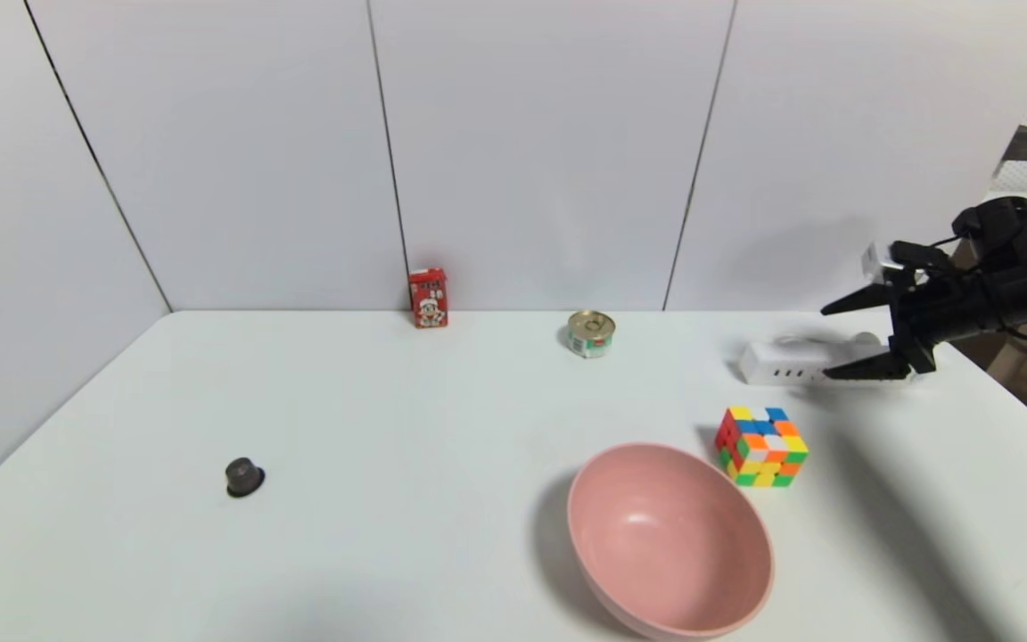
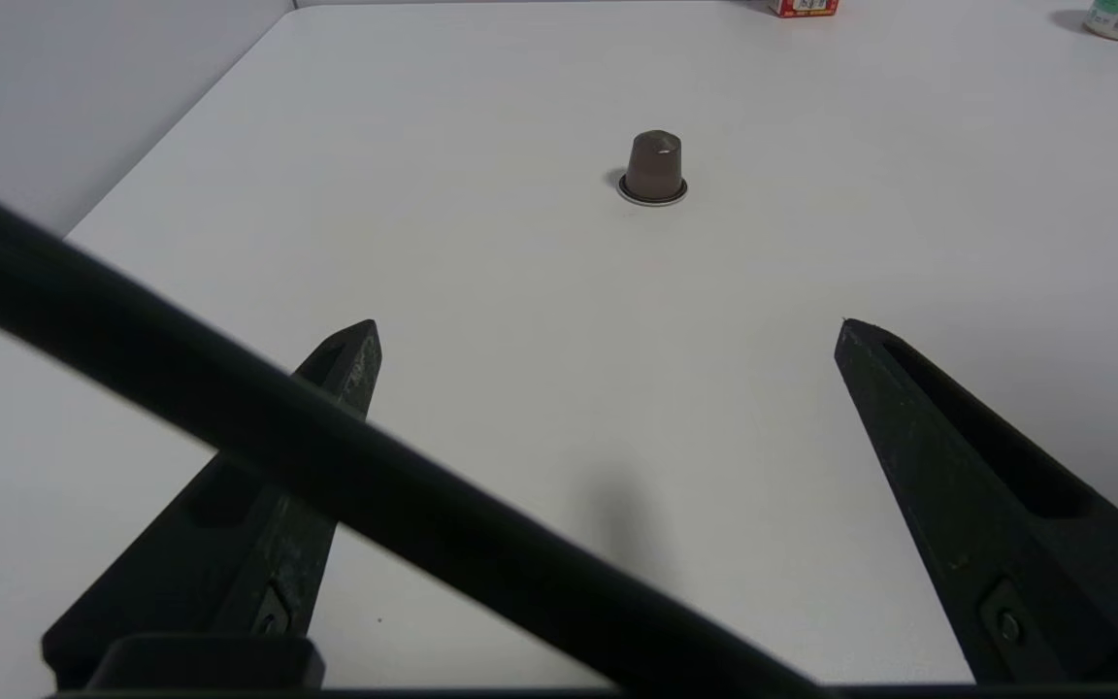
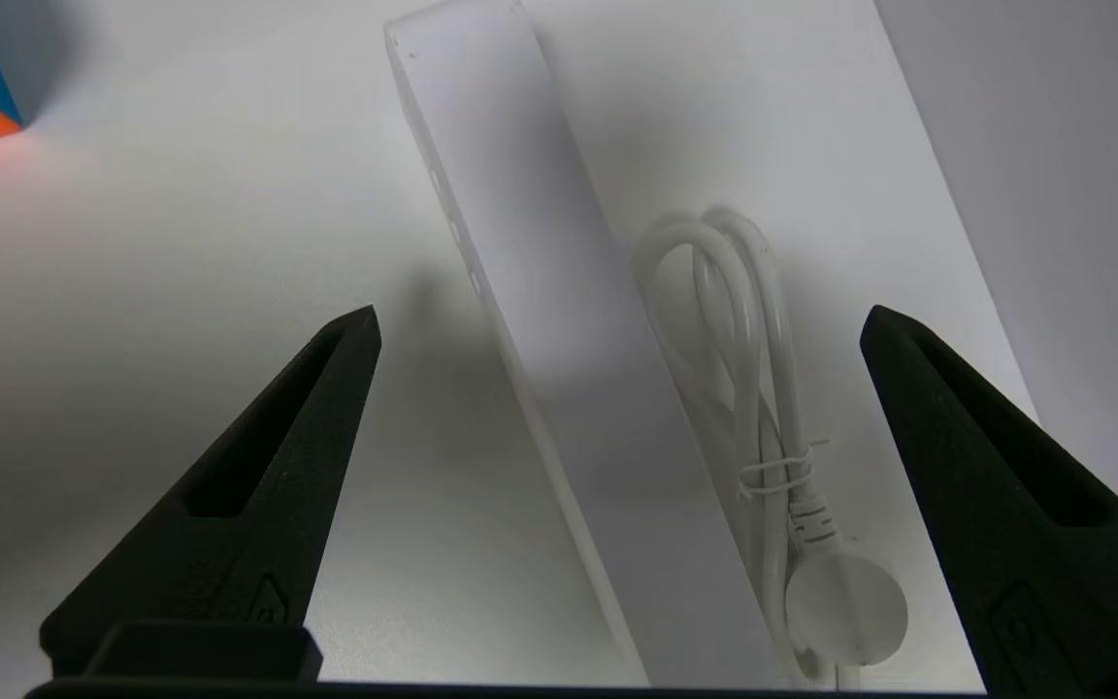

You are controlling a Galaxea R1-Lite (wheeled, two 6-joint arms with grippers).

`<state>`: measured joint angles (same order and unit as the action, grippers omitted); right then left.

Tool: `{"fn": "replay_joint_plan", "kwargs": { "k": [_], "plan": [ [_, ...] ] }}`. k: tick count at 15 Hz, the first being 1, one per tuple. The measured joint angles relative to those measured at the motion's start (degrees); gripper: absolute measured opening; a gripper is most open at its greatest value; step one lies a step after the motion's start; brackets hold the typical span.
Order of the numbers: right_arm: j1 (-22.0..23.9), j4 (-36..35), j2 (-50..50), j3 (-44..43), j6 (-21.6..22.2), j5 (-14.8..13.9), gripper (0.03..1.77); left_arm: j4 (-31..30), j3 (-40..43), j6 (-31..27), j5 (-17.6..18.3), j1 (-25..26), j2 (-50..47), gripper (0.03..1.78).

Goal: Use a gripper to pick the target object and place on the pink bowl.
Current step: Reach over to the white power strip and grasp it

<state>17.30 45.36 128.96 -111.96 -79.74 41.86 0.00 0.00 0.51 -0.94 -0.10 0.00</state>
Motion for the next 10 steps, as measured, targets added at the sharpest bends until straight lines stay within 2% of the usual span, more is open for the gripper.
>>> {"fn": "replay_joint_plan", "kwargs": {
  "k": [6, 10],
  "plan": [
    [-1.38, -0.68, 0.8, -0.24, 7.85, -5.21, 1.71, 0.0, 0.0, 0.0, 0.01, 0.0, 0.0, 1.69],
    [-1.56, -0.83, 2.46, -0.28, 11.47, -5.46, 1.71, 0.0, 0.0, 0.0, 0.0, 0.0, 0.0, 1.69]
  ]
}}
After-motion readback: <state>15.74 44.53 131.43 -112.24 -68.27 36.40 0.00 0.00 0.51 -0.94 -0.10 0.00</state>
